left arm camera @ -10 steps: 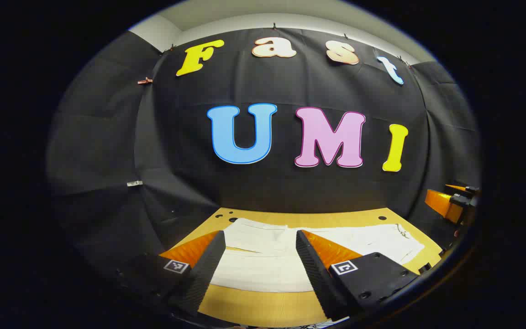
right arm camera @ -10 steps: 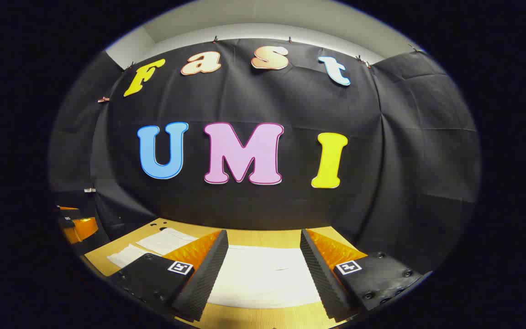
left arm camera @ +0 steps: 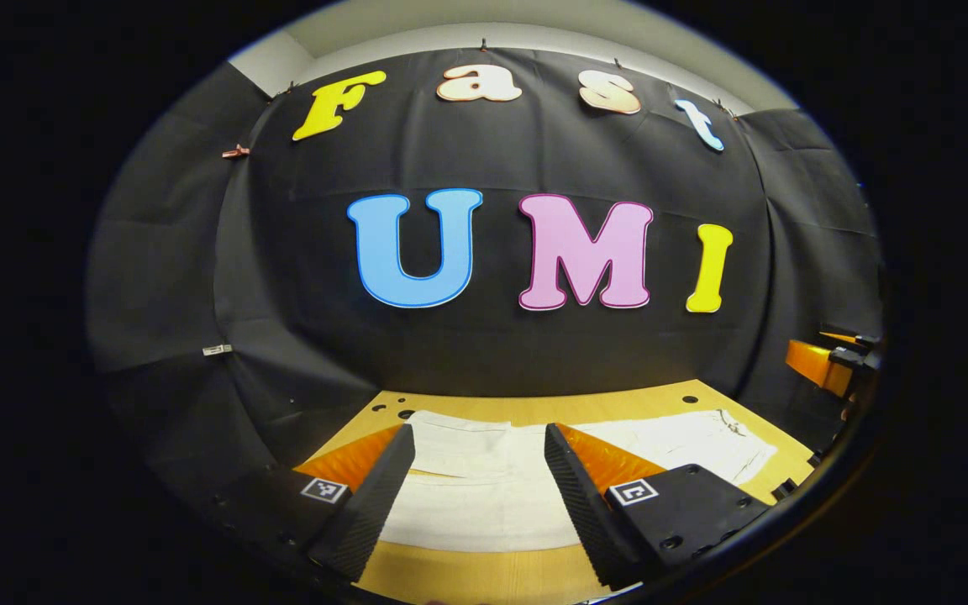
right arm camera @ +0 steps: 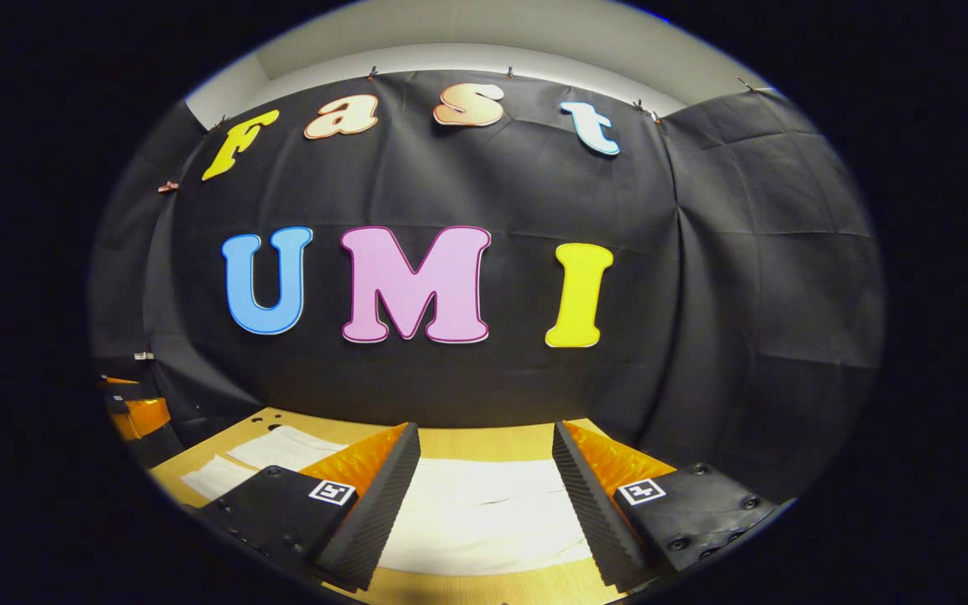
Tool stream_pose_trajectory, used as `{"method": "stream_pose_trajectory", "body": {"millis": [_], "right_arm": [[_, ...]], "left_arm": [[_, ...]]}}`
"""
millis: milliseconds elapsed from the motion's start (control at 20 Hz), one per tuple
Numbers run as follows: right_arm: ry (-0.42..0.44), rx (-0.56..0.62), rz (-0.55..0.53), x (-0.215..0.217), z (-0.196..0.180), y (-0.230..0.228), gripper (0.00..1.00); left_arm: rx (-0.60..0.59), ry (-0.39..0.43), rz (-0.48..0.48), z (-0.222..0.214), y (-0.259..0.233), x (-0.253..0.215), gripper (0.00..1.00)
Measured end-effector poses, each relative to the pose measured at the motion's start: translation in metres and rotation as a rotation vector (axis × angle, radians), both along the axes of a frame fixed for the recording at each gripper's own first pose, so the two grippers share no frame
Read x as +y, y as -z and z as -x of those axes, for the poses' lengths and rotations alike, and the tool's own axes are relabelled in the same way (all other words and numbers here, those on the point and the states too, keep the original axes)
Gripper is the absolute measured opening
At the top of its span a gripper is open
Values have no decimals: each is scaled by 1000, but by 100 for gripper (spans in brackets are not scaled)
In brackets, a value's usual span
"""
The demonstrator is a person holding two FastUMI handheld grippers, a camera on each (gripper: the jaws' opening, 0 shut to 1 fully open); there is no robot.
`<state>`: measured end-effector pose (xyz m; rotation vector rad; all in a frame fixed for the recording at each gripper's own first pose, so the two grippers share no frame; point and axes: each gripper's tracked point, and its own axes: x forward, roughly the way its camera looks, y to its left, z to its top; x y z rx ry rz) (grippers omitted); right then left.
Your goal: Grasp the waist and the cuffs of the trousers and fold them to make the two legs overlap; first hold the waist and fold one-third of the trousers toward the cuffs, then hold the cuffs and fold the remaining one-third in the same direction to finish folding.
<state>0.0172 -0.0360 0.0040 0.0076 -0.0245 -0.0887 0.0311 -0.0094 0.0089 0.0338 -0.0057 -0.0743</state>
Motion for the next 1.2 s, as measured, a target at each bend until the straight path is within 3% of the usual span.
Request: {"method": "stream_pose_trajectory", "body": {"millis": [350,600,900,1200], "right_arm": [[18,-11,36,-10,-8,2,97],[-29,8,70,-23,-25,12,97],[-91,55,297,-62,-49,32,97],[-189,216,526,-128,-84,96,97]], "left_arm": [[20,7,-11,-9,8,-1,97],[43,-13,-13,-17,15,-1,97],[70,-35,-23,-24,25,2,97],[165,-90,-109,-18,61,24,97]]}}
